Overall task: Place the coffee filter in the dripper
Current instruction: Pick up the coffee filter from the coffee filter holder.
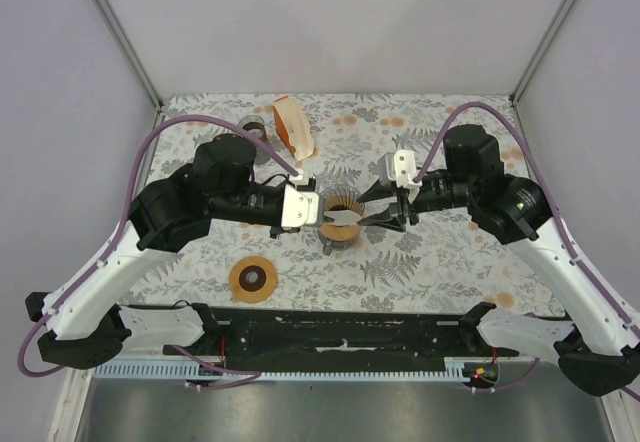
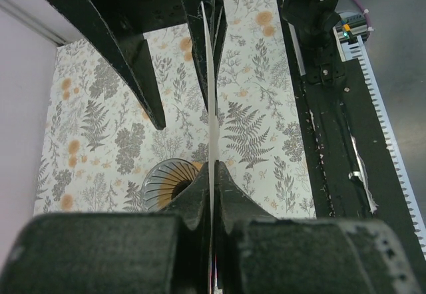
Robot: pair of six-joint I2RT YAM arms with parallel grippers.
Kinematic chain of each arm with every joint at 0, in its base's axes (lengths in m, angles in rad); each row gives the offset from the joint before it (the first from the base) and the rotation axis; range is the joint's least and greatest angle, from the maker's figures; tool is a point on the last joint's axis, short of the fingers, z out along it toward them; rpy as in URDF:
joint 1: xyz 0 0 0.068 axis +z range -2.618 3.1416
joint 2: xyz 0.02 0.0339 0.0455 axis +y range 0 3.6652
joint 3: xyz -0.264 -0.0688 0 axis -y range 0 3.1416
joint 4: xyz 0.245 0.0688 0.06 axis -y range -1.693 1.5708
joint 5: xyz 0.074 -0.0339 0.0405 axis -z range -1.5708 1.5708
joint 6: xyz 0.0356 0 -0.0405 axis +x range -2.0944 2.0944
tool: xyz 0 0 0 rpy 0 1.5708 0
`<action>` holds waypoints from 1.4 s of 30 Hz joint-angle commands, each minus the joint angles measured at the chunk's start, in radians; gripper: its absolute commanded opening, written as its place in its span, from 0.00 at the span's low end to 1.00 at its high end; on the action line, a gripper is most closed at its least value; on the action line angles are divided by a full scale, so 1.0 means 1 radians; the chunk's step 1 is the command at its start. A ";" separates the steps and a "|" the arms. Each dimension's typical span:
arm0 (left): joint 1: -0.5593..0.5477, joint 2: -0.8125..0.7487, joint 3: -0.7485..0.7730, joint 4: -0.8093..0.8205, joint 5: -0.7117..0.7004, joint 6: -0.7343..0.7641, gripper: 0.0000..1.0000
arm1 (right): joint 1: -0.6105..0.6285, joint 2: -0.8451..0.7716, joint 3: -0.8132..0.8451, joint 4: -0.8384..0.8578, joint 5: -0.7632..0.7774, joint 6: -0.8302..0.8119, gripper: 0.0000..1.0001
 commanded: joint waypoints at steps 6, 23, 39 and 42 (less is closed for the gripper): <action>0.001 -0.015 0.017 0.021 0.046 -0.008 0.02 | -0.006 0.022 -0.010 0.025 -0.183 -0.004 0.50; 0.001 -0.012 0.017 0.027 0.044 -0.011 0.02 | -0.006 0.048 0.012 0.007 -0.177 -0.011 0.17; -0.001 -0.011 0.008 0.026 0.050 -0.007 0.02 | -0.006 0.009 0.007 0.059 -0.143 0.006 0.00; -0.002 -0.011 0.000 0.024 0.041 0.002 0.02 | -0.006 0.009 0.012 0.065 -0.180 0.007 0.00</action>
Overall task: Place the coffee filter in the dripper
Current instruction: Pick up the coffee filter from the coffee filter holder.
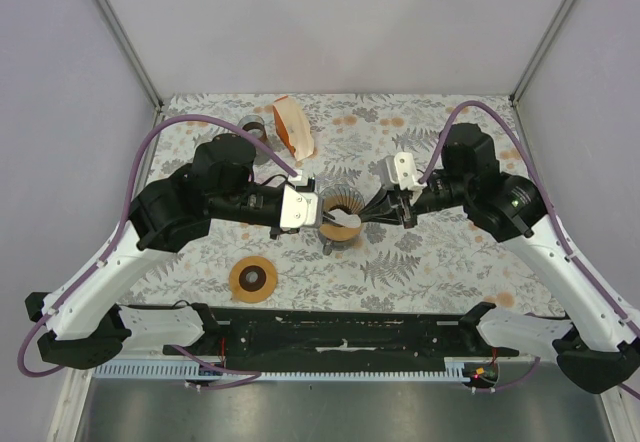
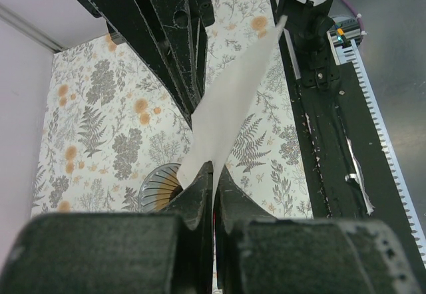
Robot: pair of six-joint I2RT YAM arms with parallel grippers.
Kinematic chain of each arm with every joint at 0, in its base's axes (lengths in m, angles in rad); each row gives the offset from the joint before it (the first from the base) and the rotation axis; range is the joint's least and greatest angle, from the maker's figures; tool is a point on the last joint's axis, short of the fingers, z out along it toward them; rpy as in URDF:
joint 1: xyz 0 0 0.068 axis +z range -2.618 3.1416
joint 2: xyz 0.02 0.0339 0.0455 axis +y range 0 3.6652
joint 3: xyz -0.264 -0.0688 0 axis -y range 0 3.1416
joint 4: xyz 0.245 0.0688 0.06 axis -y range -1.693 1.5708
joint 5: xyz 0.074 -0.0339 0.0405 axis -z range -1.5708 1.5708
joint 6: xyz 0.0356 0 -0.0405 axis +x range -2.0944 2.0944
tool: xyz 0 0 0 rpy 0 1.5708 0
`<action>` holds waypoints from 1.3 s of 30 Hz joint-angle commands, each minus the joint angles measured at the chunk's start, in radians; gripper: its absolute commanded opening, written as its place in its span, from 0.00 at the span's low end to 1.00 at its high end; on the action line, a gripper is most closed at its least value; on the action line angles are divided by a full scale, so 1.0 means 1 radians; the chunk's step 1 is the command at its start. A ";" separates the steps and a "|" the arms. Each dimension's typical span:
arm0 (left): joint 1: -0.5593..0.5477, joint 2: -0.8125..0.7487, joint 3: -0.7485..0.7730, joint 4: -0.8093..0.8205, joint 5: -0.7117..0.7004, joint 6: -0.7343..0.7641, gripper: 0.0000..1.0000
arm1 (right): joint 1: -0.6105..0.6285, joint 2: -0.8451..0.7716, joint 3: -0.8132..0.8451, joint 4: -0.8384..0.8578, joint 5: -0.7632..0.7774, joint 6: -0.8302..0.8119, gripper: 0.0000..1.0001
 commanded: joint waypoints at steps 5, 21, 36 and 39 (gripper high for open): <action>-0.002 -0.006 0.006 0.053 -0.027 -0.009 0.02 | 0.002 -0.026 0.016 0.026 -0.092 -0.012 0.00; -0.007 -0.006 0.000 0.074 -0.096 -0.002 0.02 | 0.065 -0.011 0.023 -0.096 -0.057 -0.121 0.00; -0.008 -0.021 -0.006 0.056 -0.049 0.000 0.02 | 0.022 -0.117 -0.070 0.087 0.208 0.057 0.75; -0.010 -0.021 -0.005 0.057 -0.041 0.002 0.02 | 0.010 -0.112 -0.069 0.122 0.188 0.108 0.86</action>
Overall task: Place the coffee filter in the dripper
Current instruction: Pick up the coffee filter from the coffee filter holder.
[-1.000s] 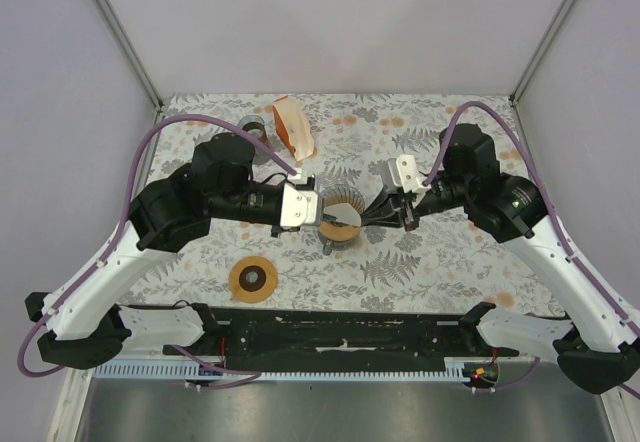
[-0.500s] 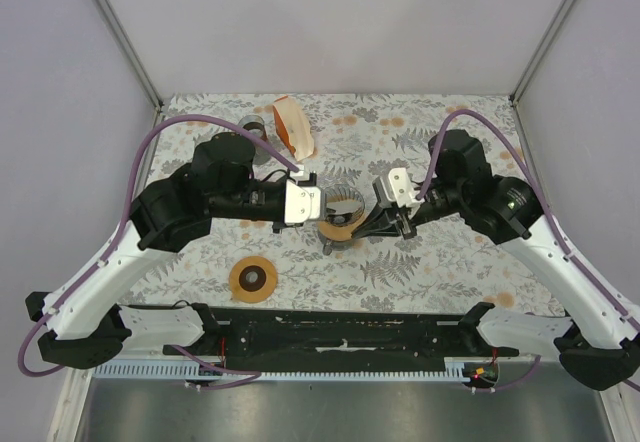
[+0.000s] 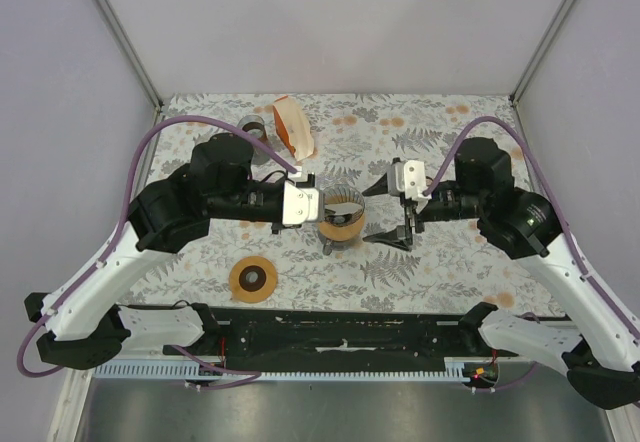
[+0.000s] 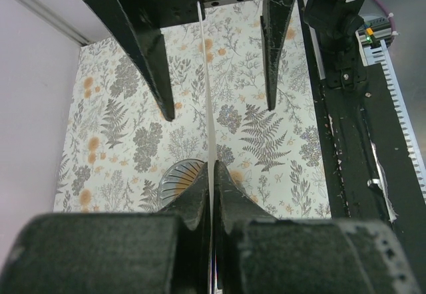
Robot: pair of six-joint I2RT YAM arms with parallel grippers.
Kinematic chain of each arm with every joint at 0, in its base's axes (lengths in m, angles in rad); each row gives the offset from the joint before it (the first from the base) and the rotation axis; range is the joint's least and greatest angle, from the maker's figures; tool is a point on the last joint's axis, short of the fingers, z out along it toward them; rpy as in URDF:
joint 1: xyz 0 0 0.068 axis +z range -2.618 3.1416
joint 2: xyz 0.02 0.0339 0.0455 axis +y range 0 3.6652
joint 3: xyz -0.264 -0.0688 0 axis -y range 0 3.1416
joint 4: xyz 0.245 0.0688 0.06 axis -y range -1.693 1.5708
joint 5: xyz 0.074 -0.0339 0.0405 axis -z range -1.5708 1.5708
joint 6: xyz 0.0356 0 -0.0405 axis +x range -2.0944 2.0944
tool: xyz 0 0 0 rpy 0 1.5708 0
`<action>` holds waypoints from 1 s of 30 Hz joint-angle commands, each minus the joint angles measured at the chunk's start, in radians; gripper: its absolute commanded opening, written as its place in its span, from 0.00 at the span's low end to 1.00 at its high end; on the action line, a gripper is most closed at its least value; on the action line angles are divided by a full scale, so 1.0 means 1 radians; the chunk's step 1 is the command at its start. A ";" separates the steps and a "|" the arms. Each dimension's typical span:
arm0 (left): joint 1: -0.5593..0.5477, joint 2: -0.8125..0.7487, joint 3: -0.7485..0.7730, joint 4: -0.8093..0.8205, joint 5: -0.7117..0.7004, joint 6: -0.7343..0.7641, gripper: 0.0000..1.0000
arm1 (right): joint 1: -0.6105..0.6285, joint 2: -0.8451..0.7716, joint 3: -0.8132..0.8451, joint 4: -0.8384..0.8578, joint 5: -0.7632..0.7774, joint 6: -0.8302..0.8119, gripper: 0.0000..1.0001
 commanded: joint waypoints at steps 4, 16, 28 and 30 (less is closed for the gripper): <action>-0.007 -0.017 -0.005 0.018 0.039 -0.002 0.02 | -0.022 0.031 0.024 0.145 -0.076 0.146 0.66; -0.007 -0.019 -0.008 0.015 0.044 -0.002 0.02 | -0.024 0.035 0.021 0.153 -0.138 0.120 0.01; -0.007 -0.014 0.001 0.013 0.047 -0.002 0.02 | -0.027 -0.011 0.011 0.127 -0.058 0.060 0.29; -0.005 -0.011 0.003 0.012 0.050 0.002 0.02 | -0.027 -0.004 0.021 0.122 -0.075 0.061 0.31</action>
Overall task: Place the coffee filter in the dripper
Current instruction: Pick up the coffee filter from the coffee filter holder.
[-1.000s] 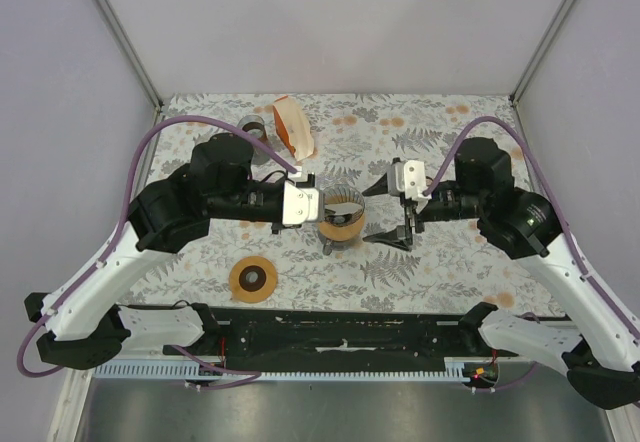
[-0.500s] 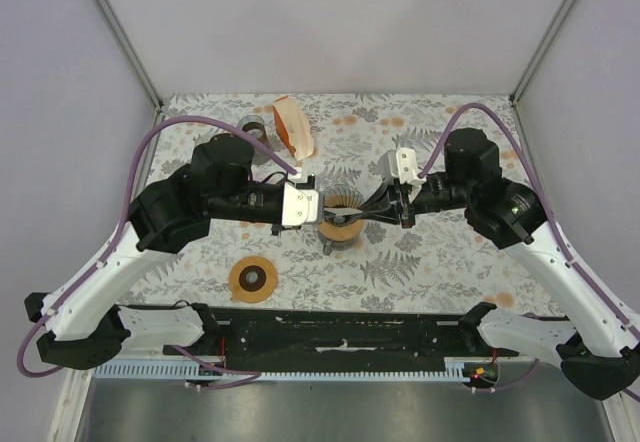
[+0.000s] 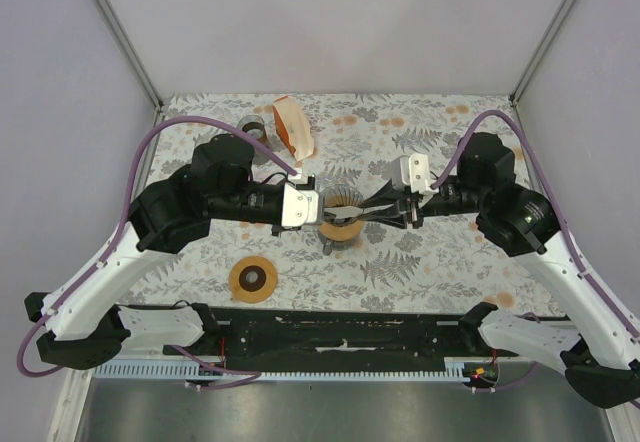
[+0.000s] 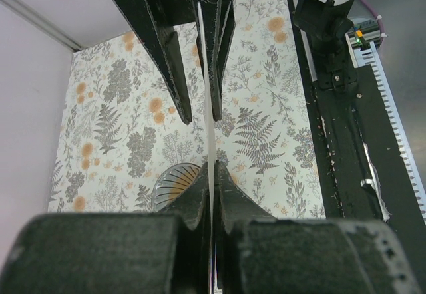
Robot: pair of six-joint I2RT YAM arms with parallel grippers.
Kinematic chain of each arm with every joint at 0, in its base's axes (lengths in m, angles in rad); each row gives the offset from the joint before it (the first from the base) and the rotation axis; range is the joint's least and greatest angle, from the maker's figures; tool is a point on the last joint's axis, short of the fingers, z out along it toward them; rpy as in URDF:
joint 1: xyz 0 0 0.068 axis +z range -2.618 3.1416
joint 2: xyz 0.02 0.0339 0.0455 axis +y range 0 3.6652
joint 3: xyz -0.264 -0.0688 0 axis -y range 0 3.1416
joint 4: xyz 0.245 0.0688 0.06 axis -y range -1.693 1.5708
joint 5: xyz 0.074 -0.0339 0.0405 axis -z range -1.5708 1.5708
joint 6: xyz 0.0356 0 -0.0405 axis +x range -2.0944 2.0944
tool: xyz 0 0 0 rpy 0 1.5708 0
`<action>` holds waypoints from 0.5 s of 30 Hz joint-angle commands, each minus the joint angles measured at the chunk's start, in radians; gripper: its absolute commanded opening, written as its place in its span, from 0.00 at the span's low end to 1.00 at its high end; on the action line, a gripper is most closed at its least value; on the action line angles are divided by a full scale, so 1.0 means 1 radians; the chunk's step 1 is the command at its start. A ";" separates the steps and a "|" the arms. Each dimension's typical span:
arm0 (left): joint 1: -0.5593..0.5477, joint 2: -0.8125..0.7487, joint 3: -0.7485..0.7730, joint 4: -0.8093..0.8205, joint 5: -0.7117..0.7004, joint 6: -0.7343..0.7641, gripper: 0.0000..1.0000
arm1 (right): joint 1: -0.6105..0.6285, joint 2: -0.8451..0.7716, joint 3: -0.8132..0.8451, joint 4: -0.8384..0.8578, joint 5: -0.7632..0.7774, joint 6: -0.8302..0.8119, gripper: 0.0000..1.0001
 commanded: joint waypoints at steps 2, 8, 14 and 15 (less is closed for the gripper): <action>-0.004 -0.008 0.014 0.012 0.018 0.000 0.02 | -0.003 -0.001 0.030 -0.012 -0.010 -0.019 0.32; -0.004 -0.004 0.014 0.012 0.019 -0.002 0.02 | -0.003 0.019 0.036 -0.031 -0.025 -0.017 0.18; -0.004 -0.005 0.013 0.012 0.018 -0.002 0.02 | -0.003 0.012 0.039 -0.020 -0.016 -0.013 0.00; -0.004 -0.005 0.014 0.012 0.019 0.000 0.02 | -0.003 0.010 0.039 -0.020 -0.016 -0.011 0.00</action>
